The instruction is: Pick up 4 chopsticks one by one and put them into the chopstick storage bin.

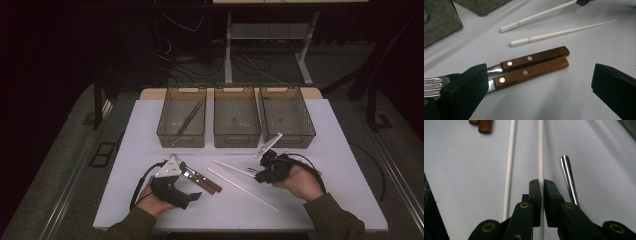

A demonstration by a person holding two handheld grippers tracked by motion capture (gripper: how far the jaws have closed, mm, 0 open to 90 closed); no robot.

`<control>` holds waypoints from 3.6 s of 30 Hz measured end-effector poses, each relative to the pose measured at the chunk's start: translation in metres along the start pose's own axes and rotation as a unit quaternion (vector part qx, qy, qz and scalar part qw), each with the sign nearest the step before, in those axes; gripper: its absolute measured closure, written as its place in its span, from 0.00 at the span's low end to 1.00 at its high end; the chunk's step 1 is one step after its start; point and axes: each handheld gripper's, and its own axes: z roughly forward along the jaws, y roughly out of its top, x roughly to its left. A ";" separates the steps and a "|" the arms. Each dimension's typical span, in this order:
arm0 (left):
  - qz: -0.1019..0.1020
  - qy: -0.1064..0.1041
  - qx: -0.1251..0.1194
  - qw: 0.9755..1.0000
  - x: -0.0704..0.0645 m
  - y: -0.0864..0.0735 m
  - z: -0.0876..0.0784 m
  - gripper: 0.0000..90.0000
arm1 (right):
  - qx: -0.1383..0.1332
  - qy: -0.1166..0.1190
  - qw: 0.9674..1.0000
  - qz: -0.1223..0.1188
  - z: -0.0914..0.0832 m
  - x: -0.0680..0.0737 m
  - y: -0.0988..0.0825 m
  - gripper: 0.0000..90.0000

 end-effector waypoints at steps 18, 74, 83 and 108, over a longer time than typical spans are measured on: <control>0.004 0.000 -0.001 1.000 0.001 0.000 -0.001 0.00 | -0.077 0.018 0.997 0.009 -0.032 -0.006 -0.002 0.95; 0.003 -0.011 -0.015 1.000 0.000 0.000 0.001 0.00 | -0.107 -0.021 0.992 0.062 -0.001 -0.038 0.183 0.95; 0.003 -0.014 -0.019 1.000 -0.001 0.000 0.001 0.00 | -0.087 -0.032 0.993 0.079 0.029 -0.045 0.215 0.95; 0.014 -0.017 -0.020 1.000 -0.002 0.002 0.000 0.00 | -0.125 -0.036 0.987 0.098 0.049 -0.052 0.245 0.70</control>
